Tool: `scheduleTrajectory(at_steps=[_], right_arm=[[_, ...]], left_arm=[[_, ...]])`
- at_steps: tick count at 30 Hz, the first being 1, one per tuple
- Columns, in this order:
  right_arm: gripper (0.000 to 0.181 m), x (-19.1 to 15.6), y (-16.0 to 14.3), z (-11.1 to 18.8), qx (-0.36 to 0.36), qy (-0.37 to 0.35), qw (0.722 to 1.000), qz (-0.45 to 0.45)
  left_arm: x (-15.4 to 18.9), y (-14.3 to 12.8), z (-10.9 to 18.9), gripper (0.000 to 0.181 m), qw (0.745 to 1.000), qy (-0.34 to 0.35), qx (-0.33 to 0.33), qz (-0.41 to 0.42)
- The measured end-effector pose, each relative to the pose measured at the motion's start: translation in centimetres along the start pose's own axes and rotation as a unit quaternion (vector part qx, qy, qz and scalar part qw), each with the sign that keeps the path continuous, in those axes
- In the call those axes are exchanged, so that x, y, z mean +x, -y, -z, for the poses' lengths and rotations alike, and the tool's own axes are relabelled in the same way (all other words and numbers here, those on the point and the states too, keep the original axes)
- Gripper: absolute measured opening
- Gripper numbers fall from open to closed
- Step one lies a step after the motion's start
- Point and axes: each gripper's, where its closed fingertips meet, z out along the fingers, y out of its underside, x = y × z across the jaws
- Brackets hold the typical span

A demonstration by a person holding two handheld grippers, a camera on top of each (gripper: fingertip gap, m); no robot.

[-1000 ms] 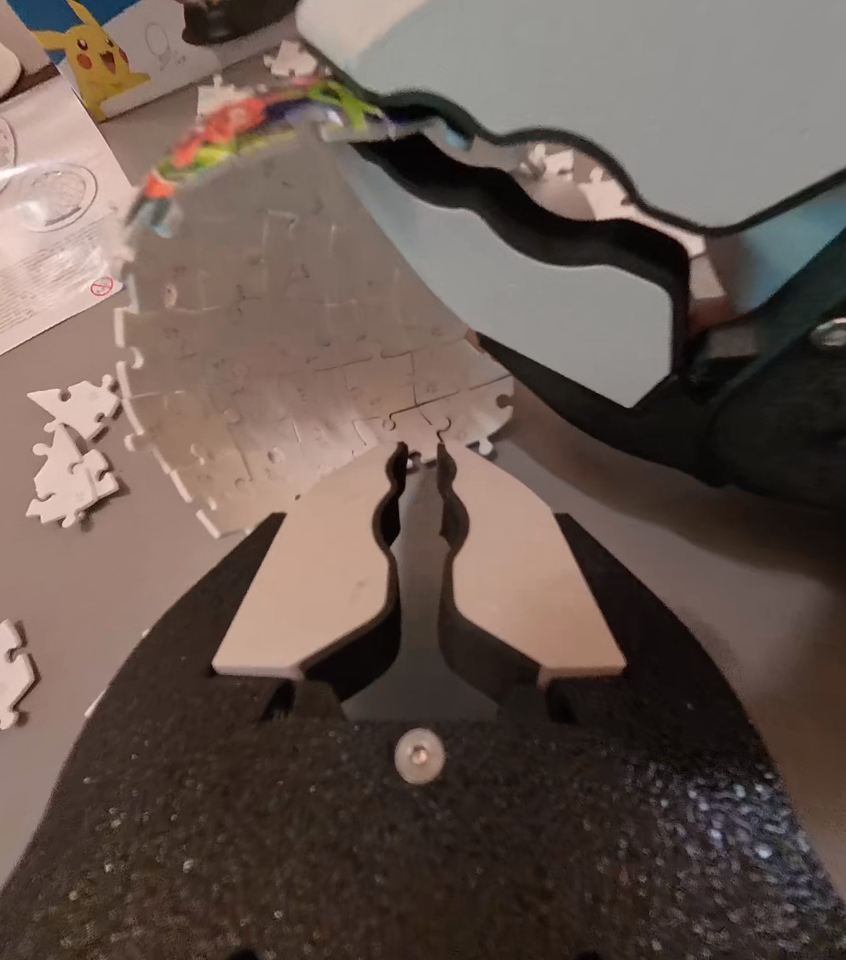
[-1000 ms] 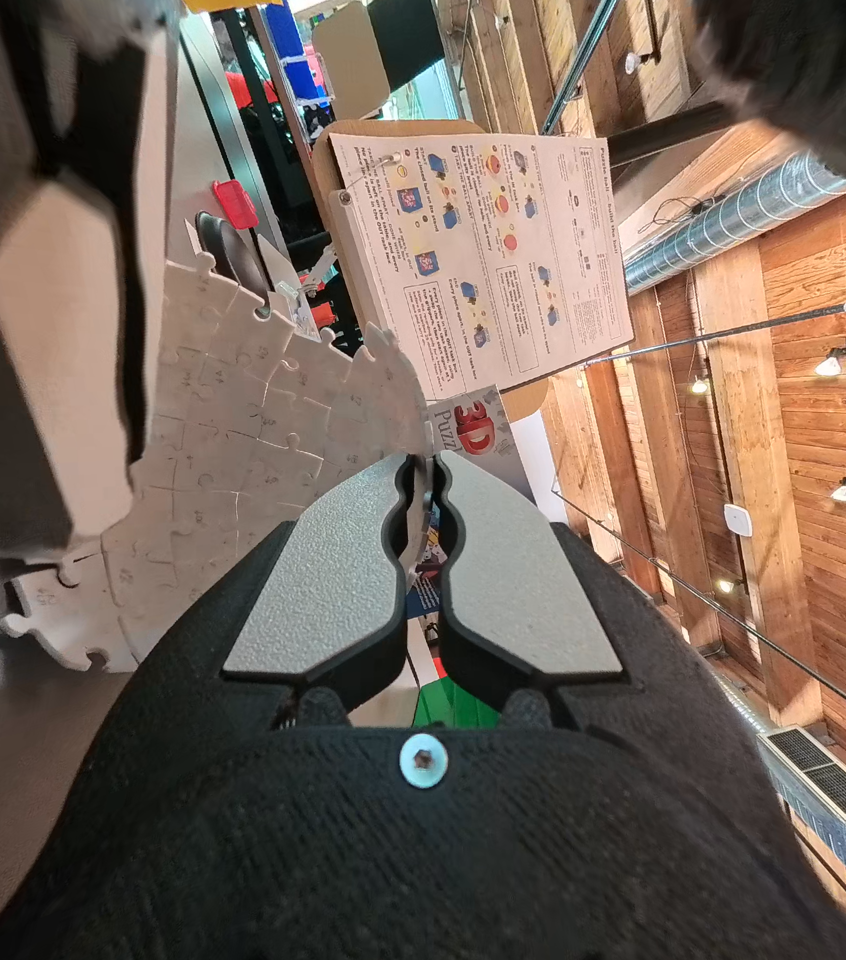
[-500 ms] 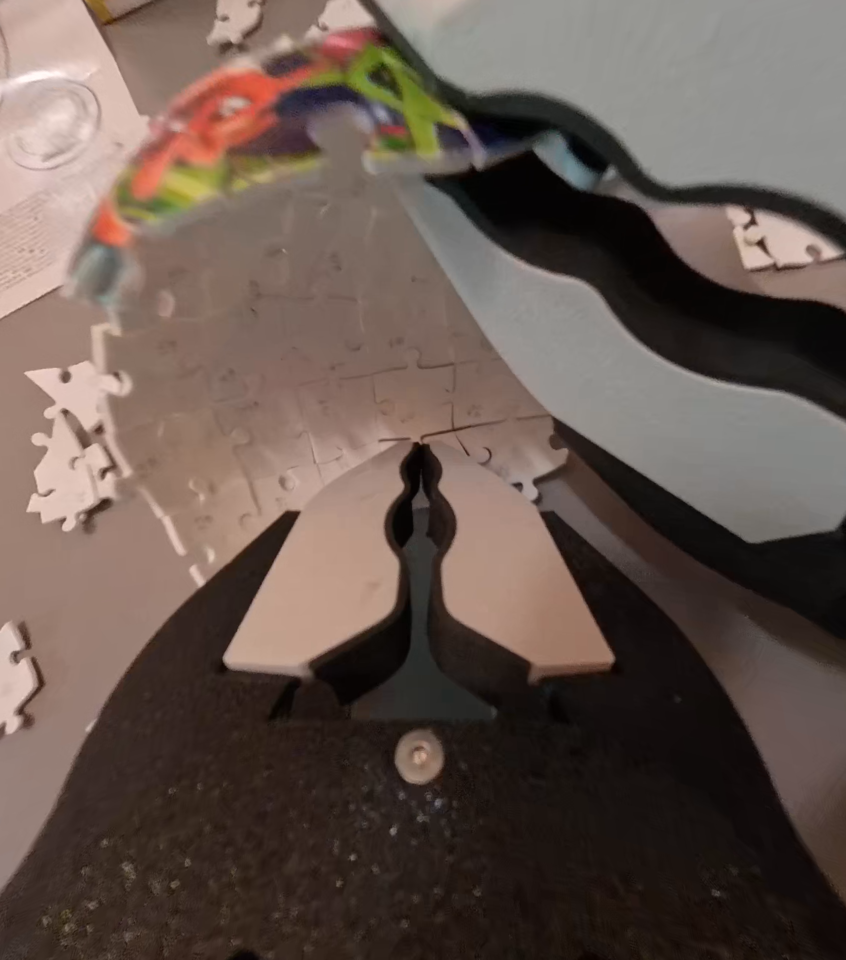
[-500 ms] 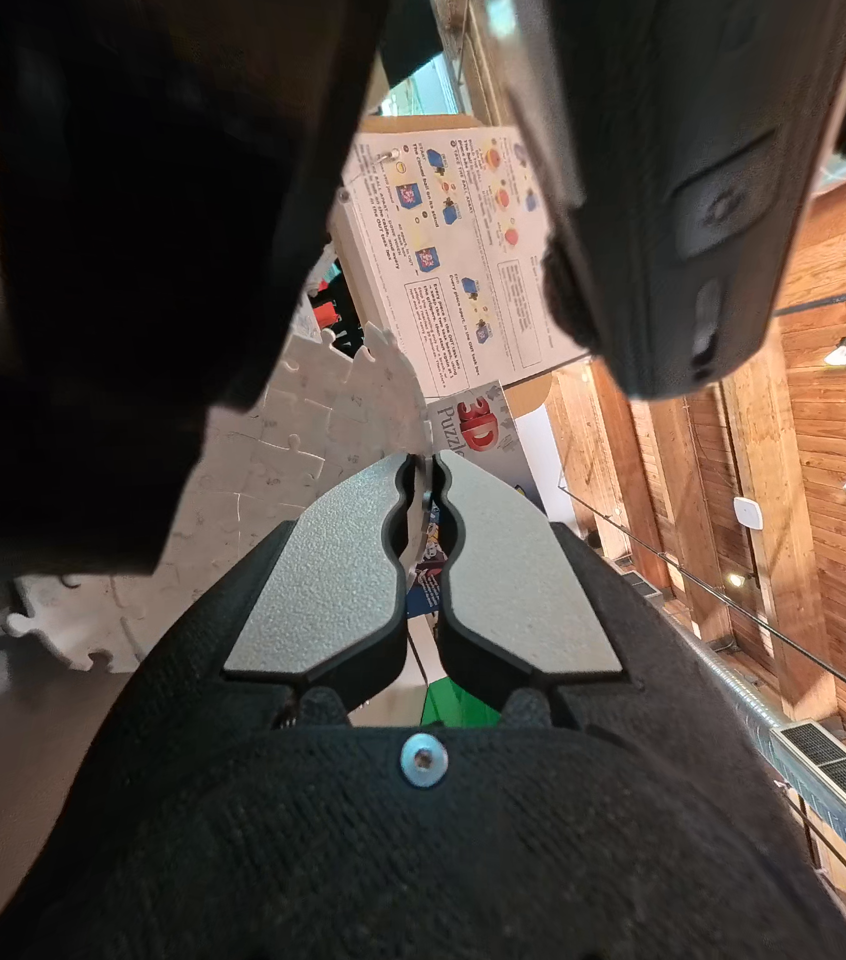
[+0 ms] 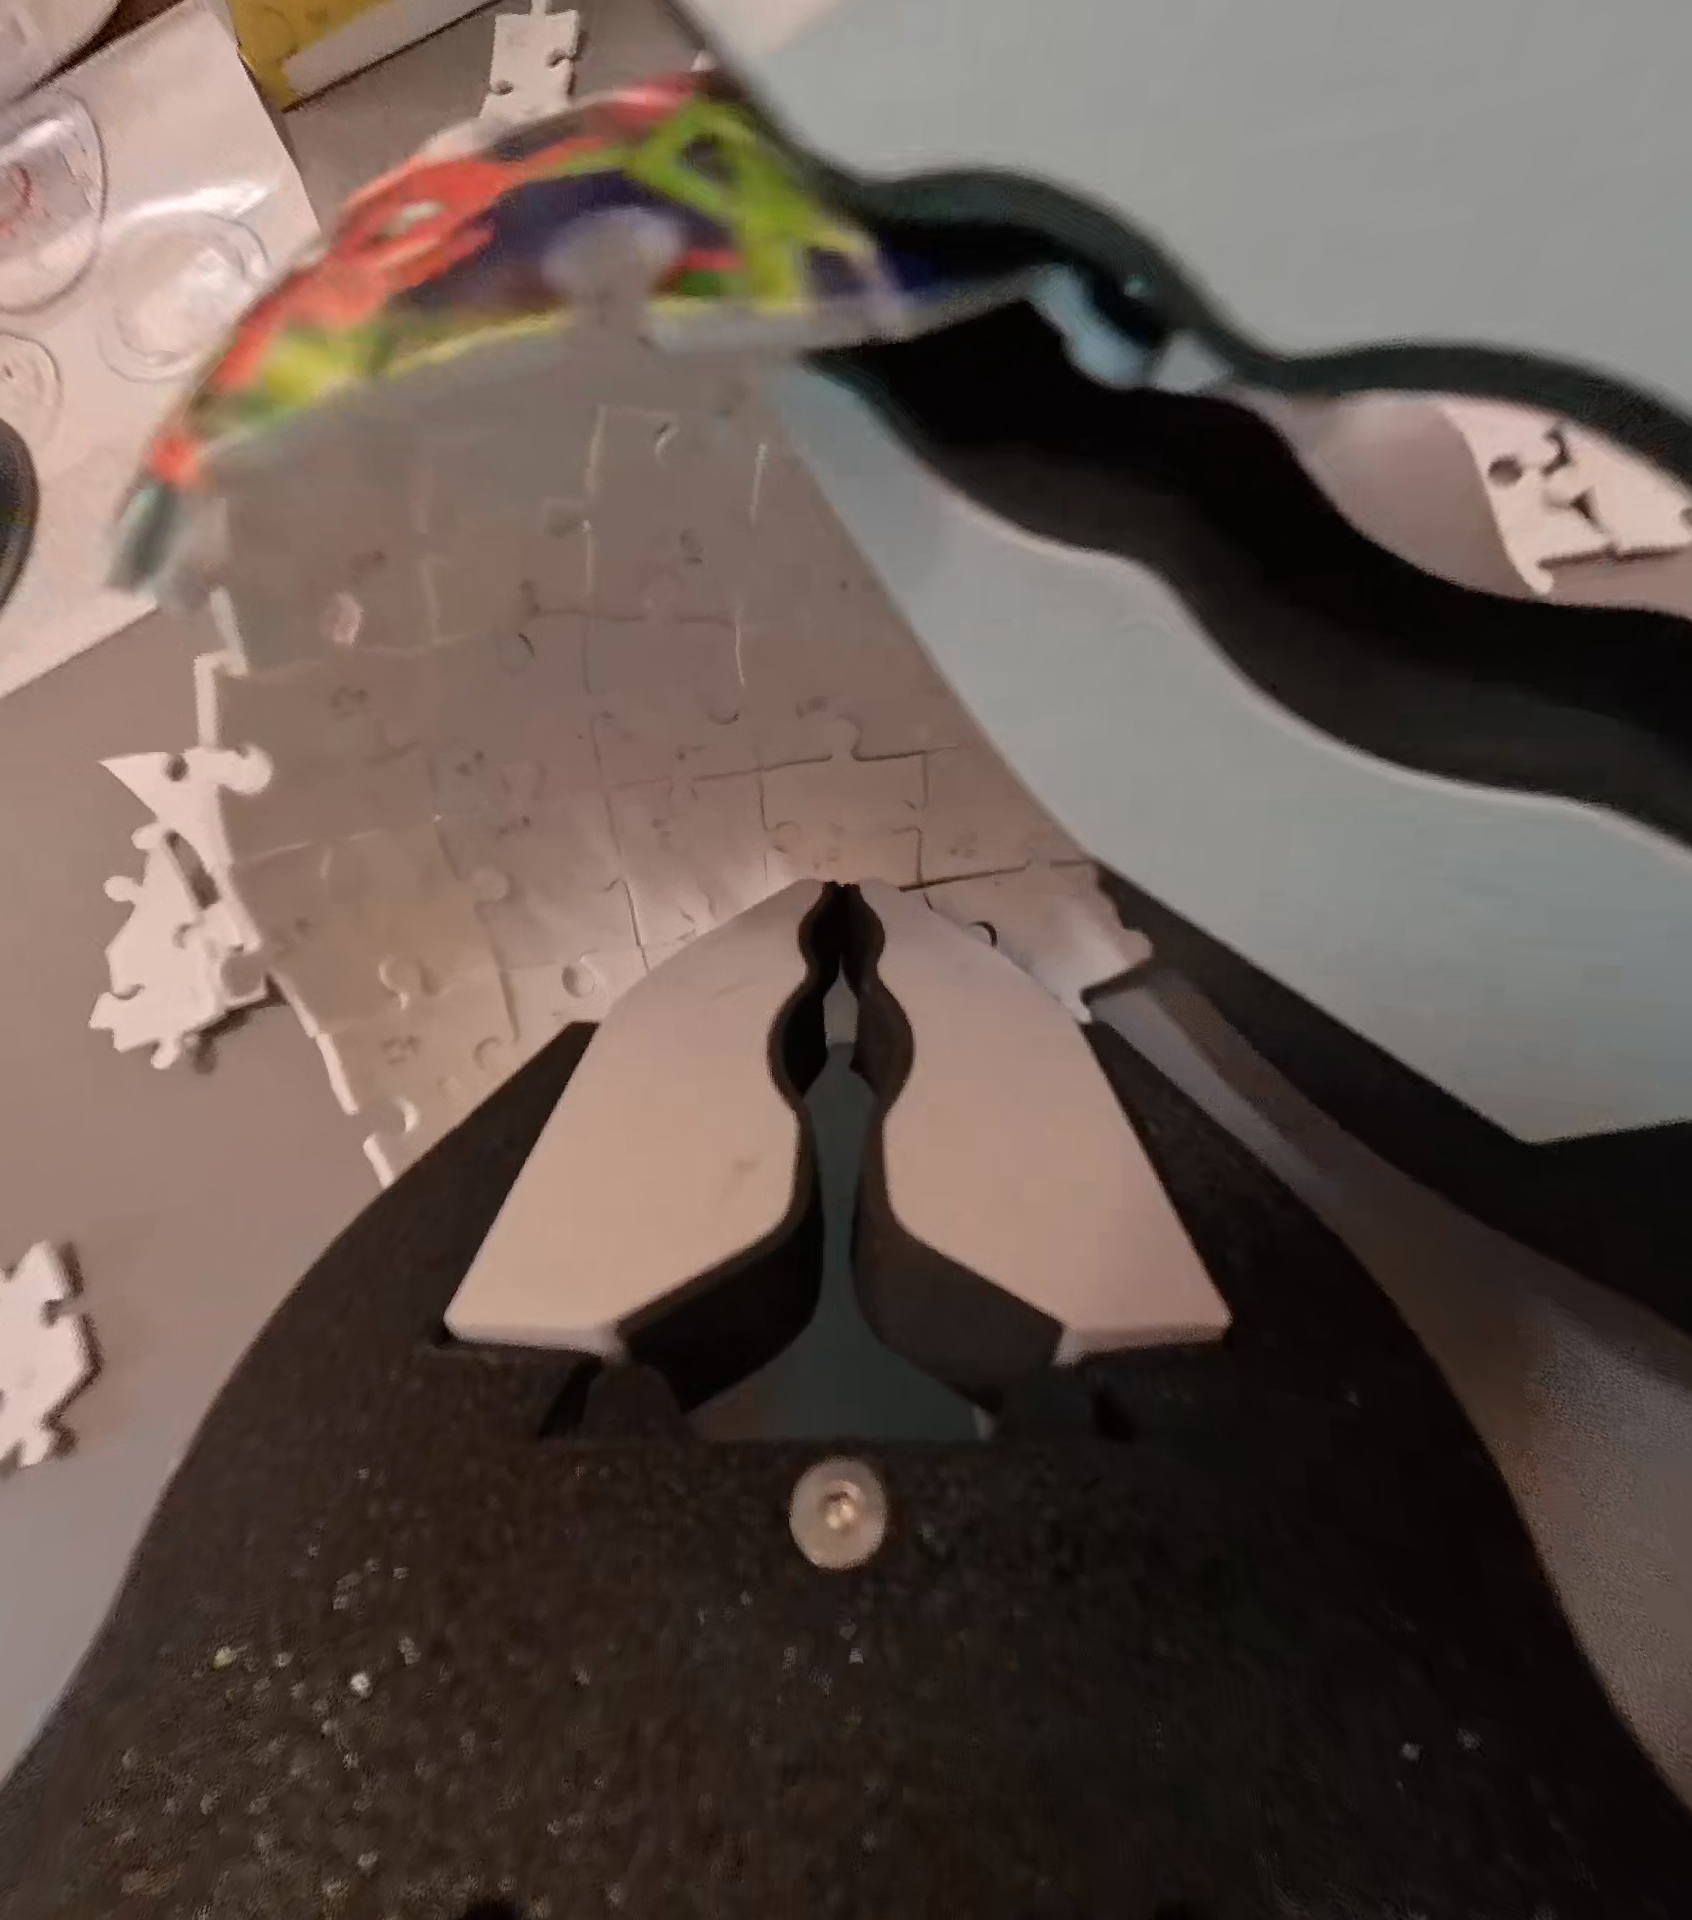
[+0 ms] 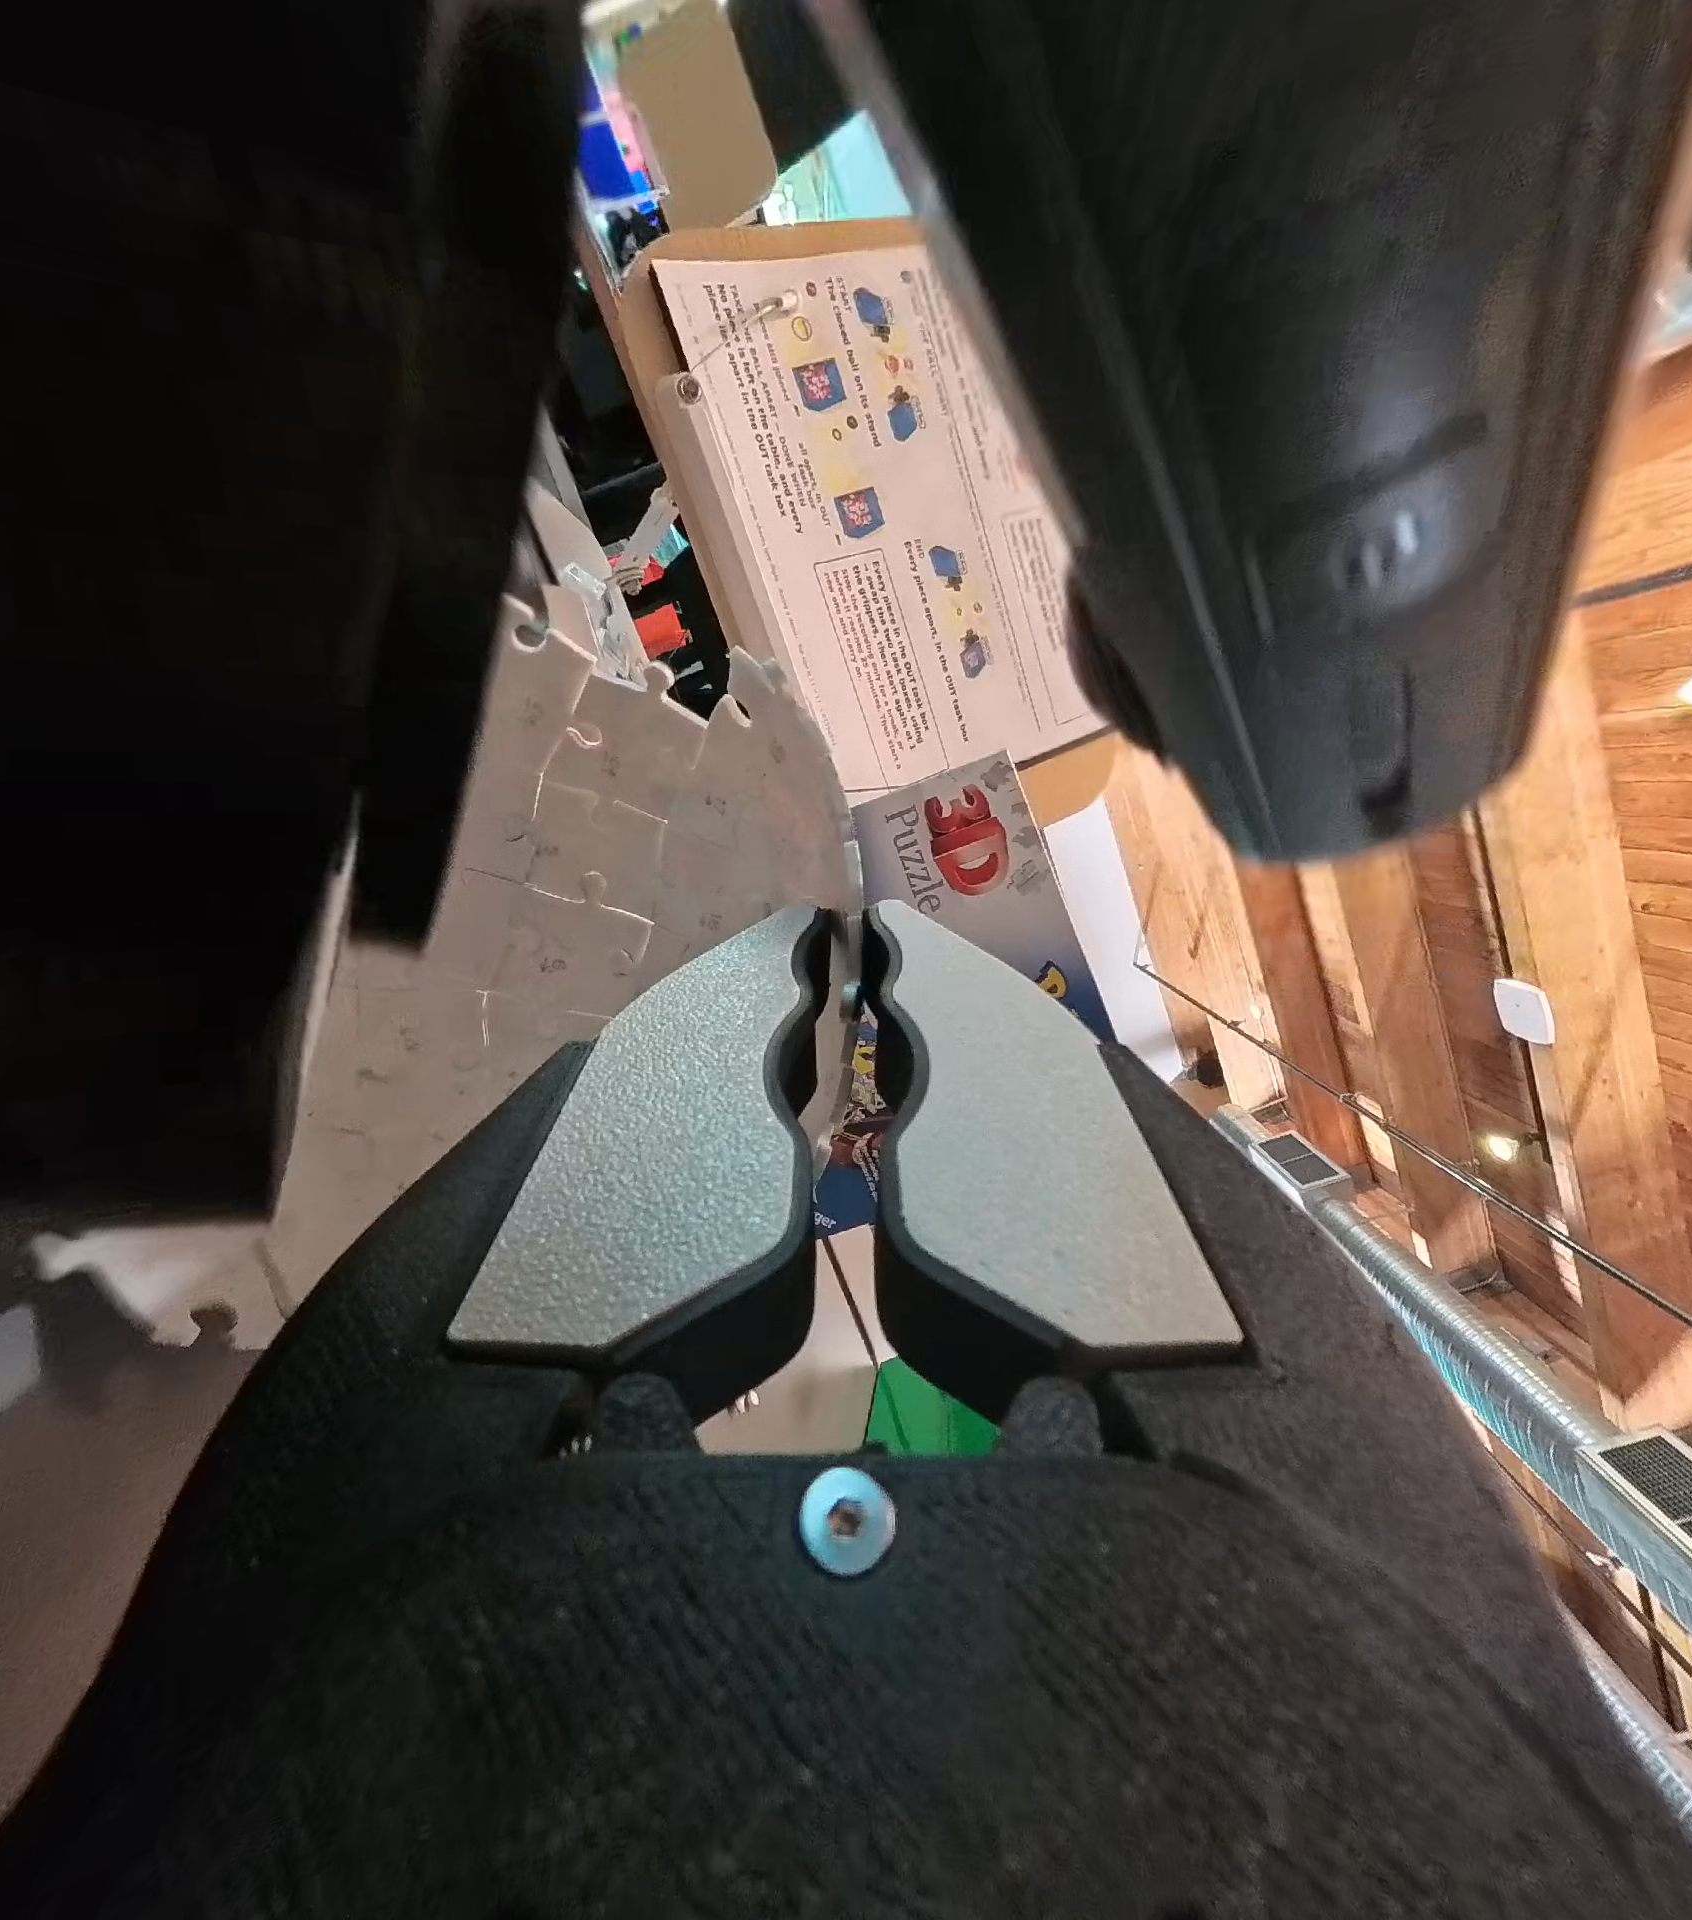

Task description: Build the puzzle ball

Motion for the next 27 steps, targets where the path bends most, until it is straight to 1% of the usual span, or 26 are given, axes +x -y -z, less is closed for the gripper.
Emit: scheduleTrajectory(at_steps=[3,7,9,12,14,18,22,27], right_arm=[[0.006,0.0,-0.1,0.0,-0.002,0.0,1.0,-0.003],[0.006,0.1,-0.1,0.0,-0.002,-0.001,1.0,-0.001],[0.006,0.1,-0.1,0.0,-0.002,0.0,1.0,-0.002],[0.006,0.1,-0.2,0.0,-0.002,0.0,1.0,-0.004],[0.006,0.1,-0.2,0.0,-0.002,0.0,1.0,-0.004],[0.006,0.1,-0.2,0.0,-0.002,0.0,1.0,-0.006],[0.006,0.1,-0.3,0.0,-0.003,0.0,1.0,-0.007],[0.006,0.1,-0.3,0.0,-0.003,0.0,1.0,-0.006]], left_arm=[[-0.3,0.0,0.1,0.0,0.999,-0.008,0.011,0.031],[-0.9,1.4,2.2,0.0,0.997,0.007,0.074,0.035],[-1.0,0.9,2.7,0.0,0.998,0.009,0.056,0.026],[-1.3,-0.3,2.7,0.0,1.0,0.016,0.022,0.012],[-1.0,-0.8,2.6,0.0,1.0,0.009,0.012,0.011],[-0.5,-1.5,1.8,0.0,1.0,-0.002,-0.002,0.013],[-0.2,-1.5,1.4,0.0,1.0,-0.011,-0.003,0.02],[-0.7,-1.4,1.5,0.0,1.0,-0.004,-0.001,0.022]])
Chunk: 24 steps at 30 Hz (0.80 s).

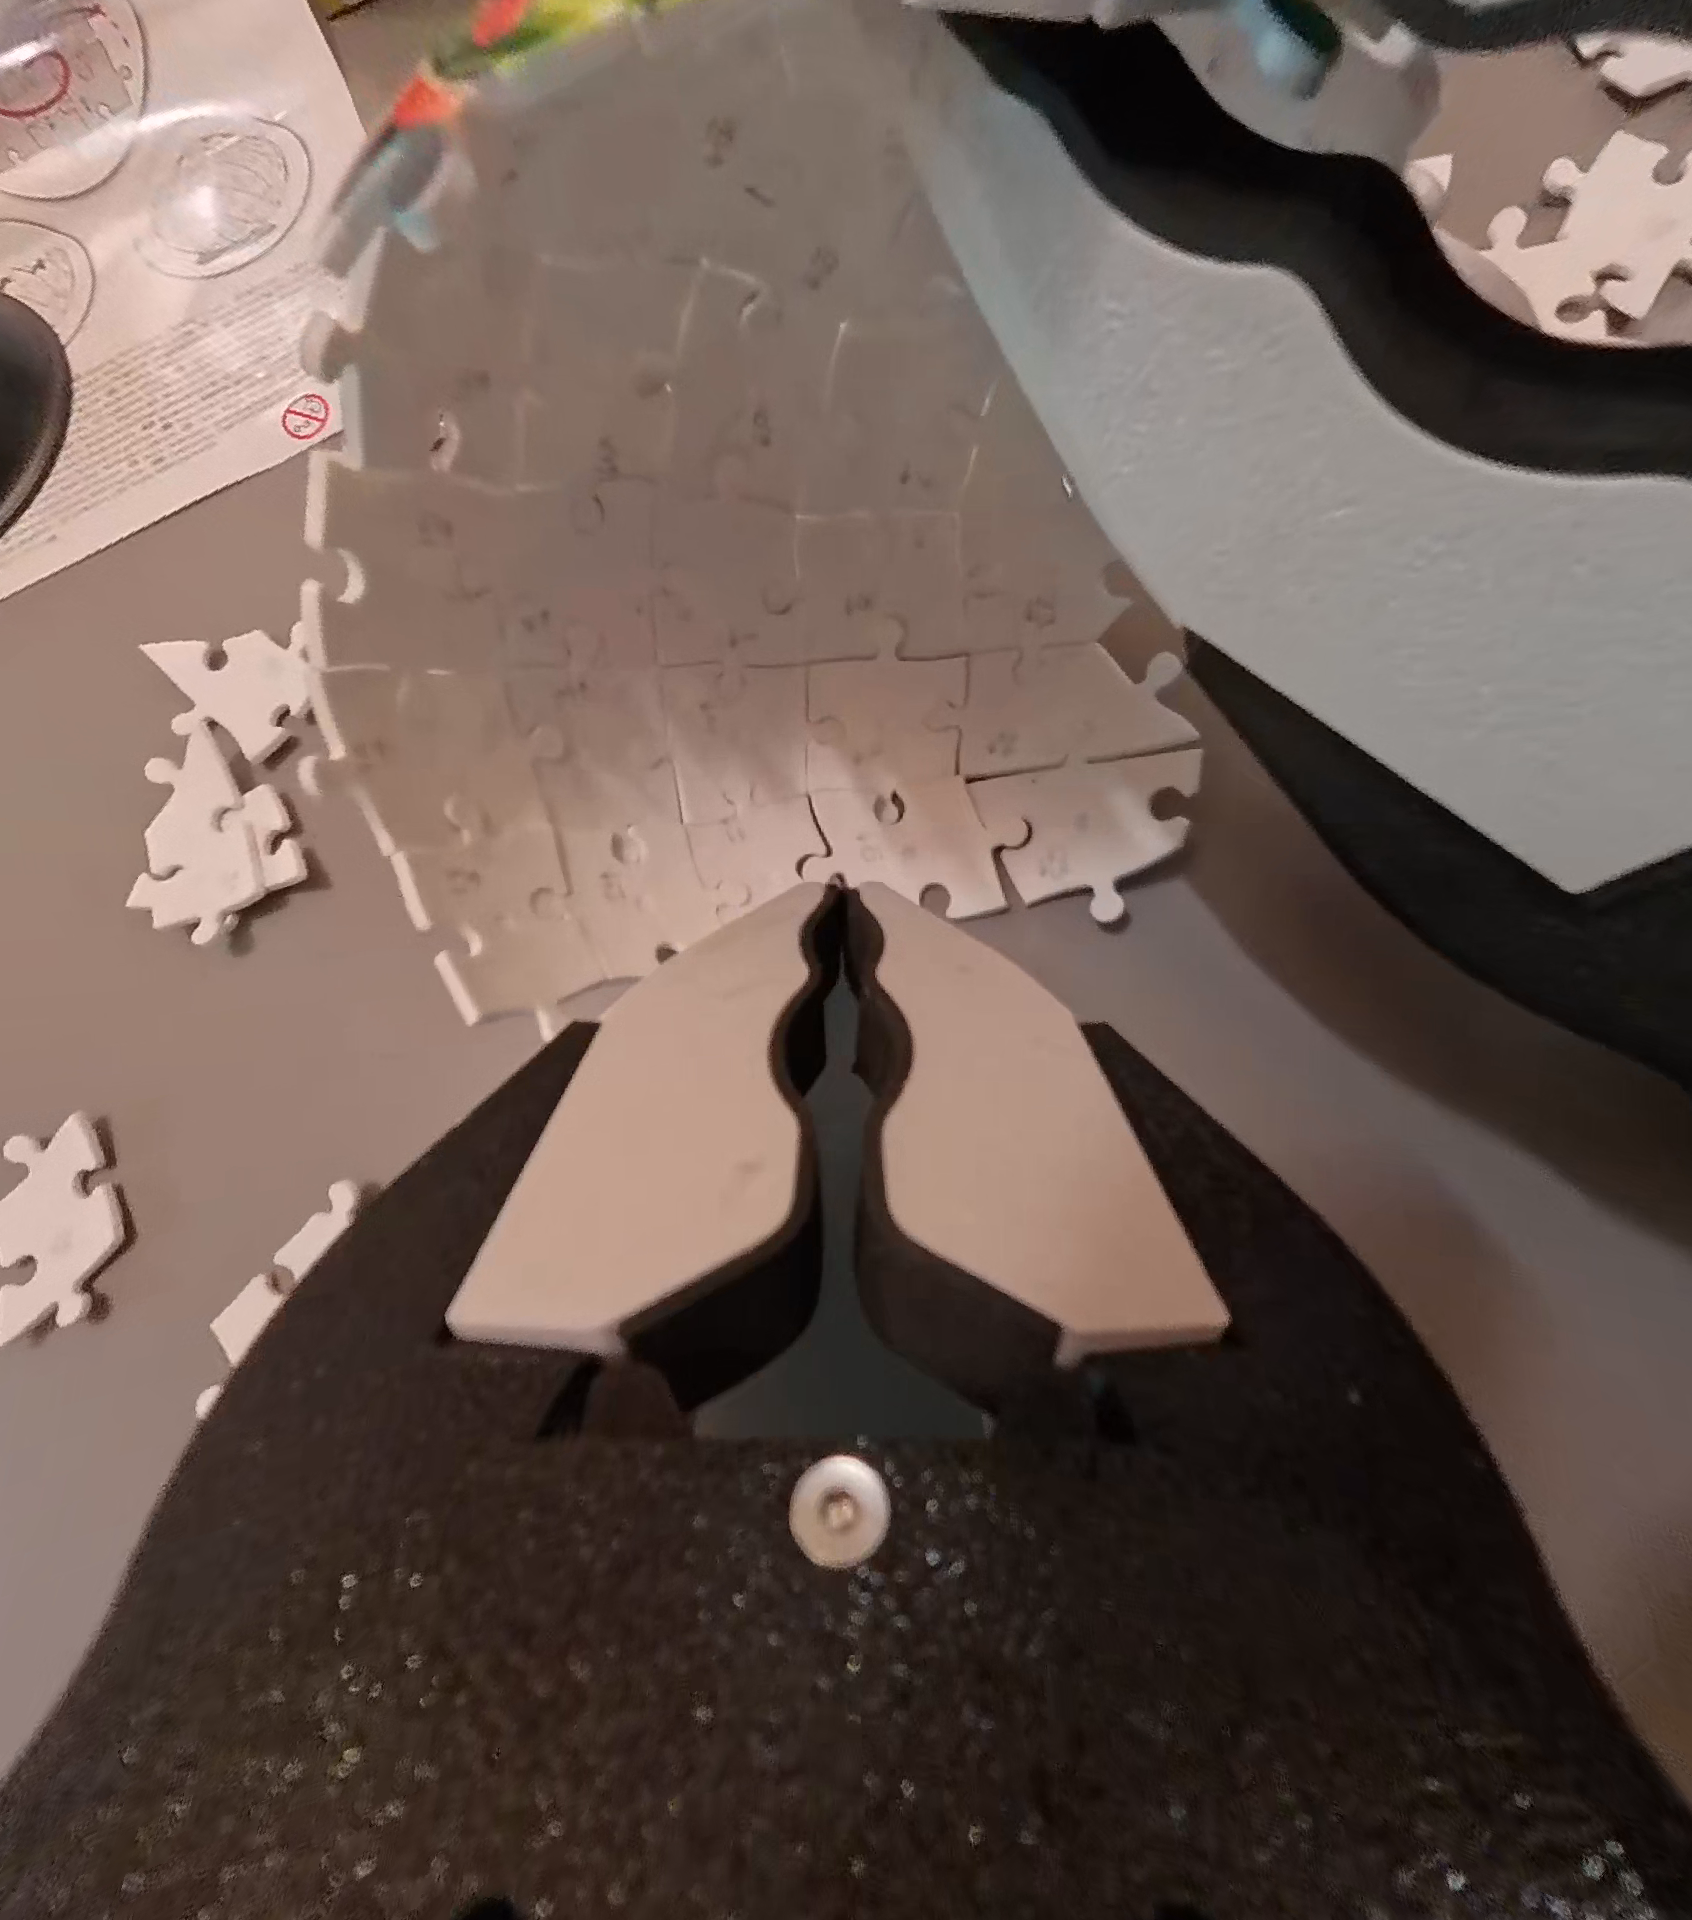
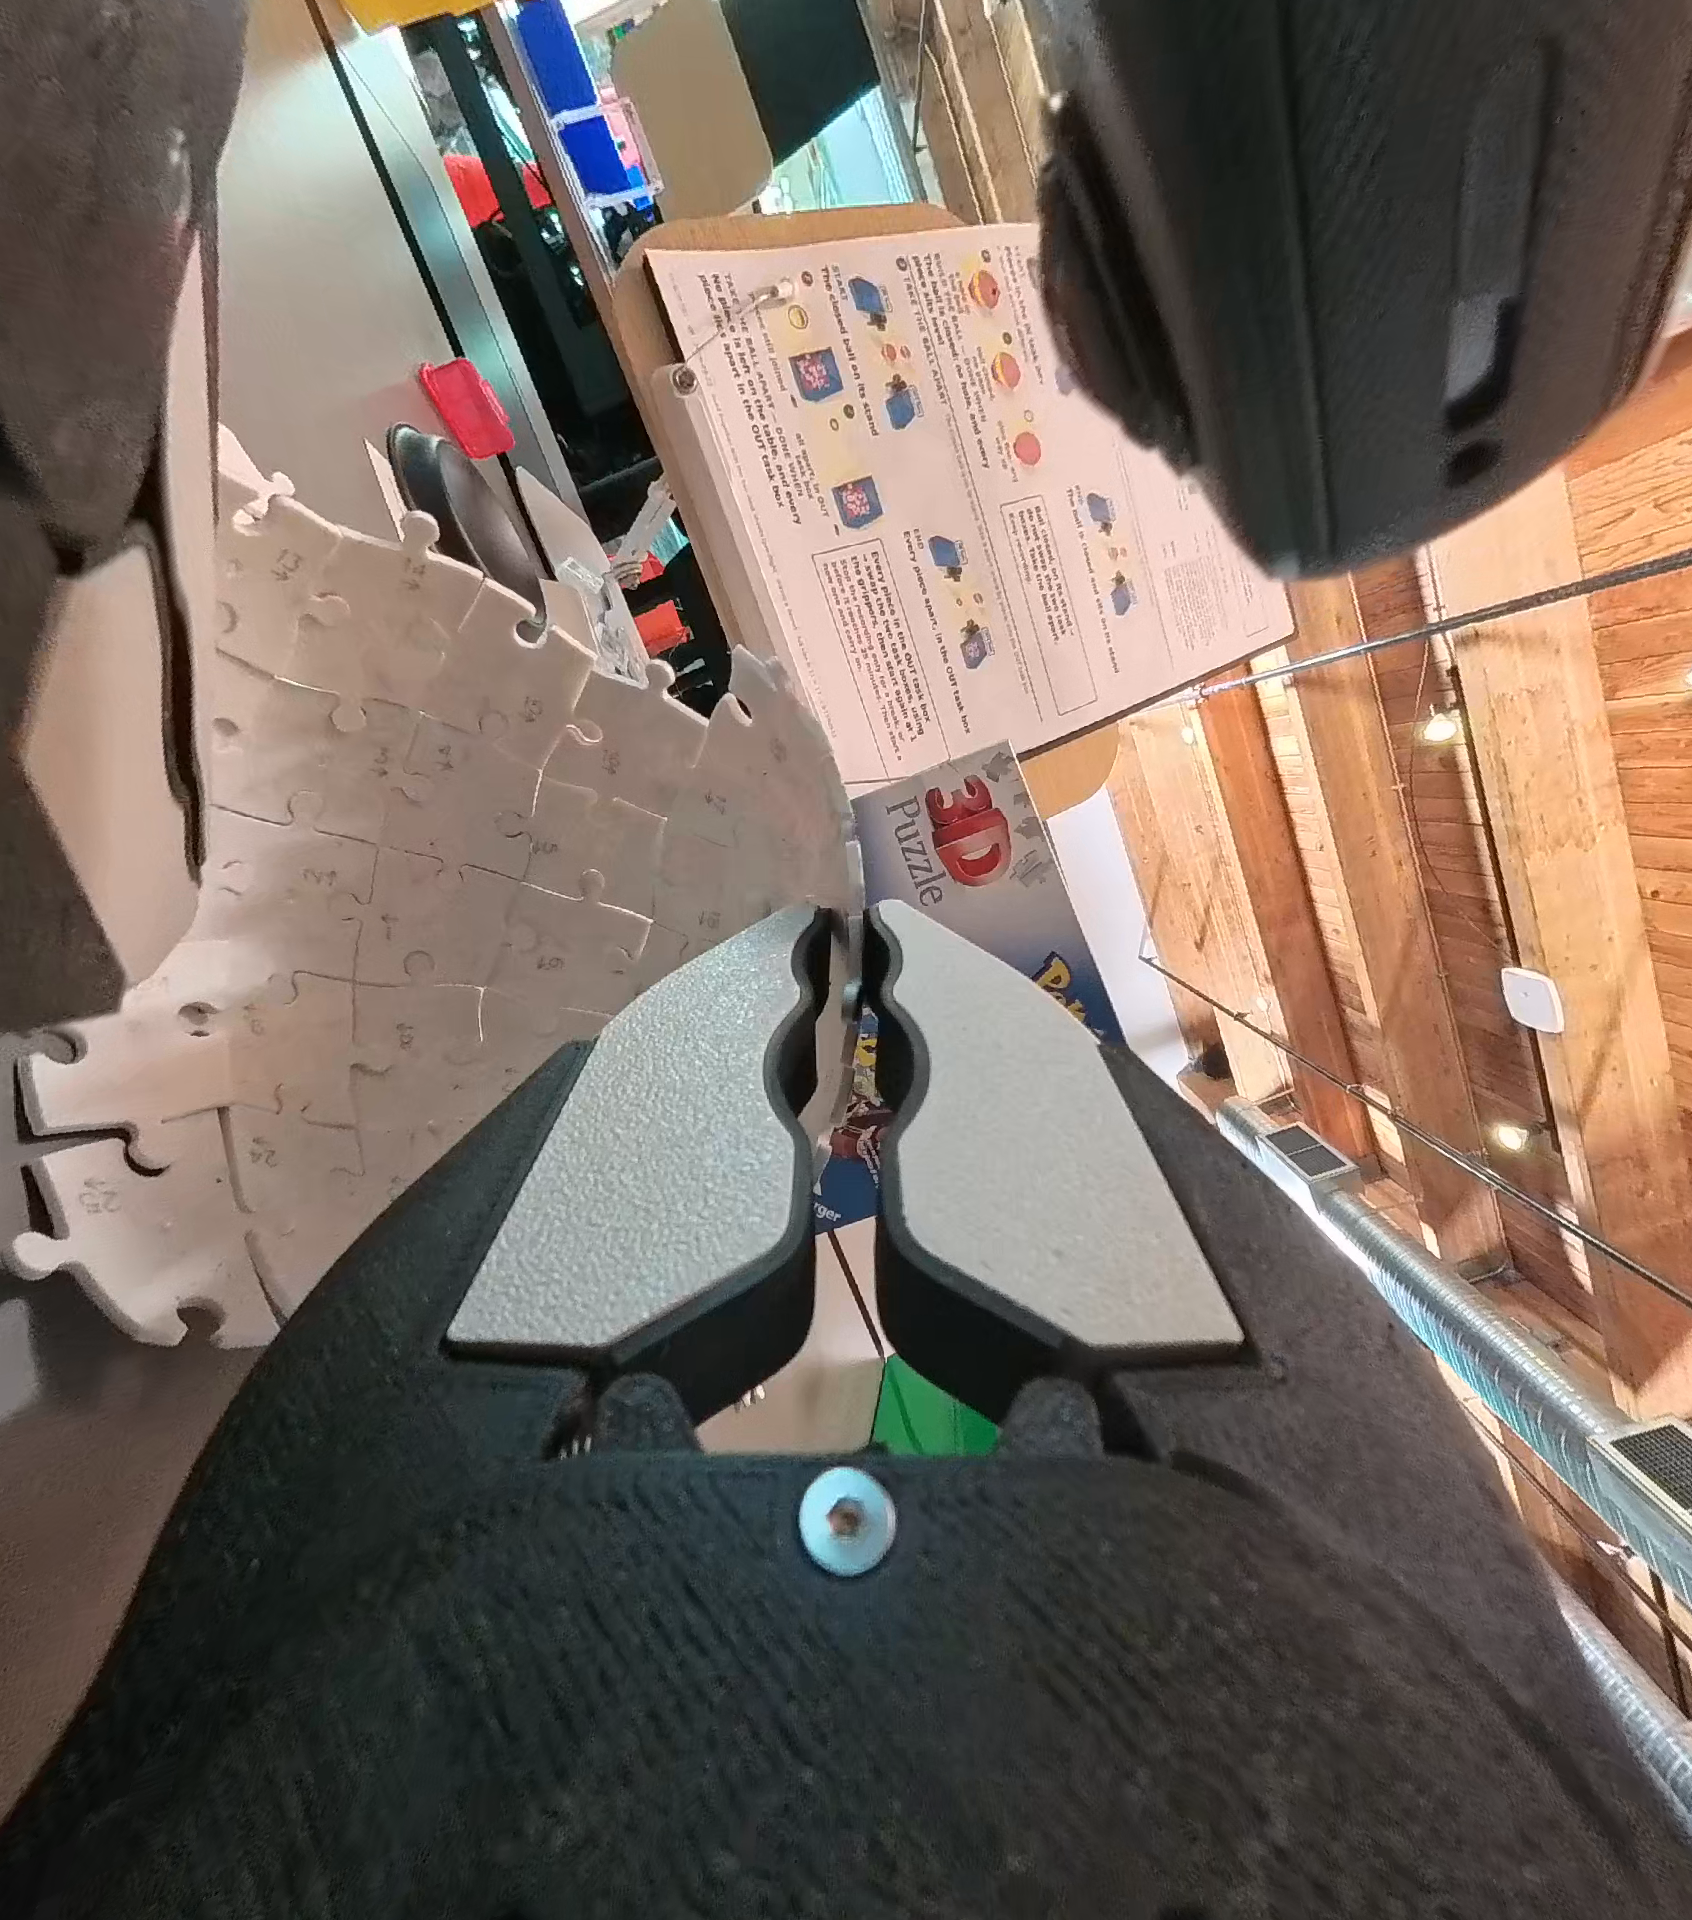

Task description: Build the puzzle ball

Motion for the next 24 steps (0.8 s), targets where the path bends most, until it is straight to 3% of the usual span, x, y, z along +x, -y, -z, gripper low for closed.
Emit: scheduleTrajectory(at_steps=[24], right_arm=[[0.005,0.0,0.0,0.0,-0.001,-0.001,1.0,-0.007]], left_arm=[[0.0,0.8,-1.1,0.0,0.998,0.034,-0.014,-0.044]])
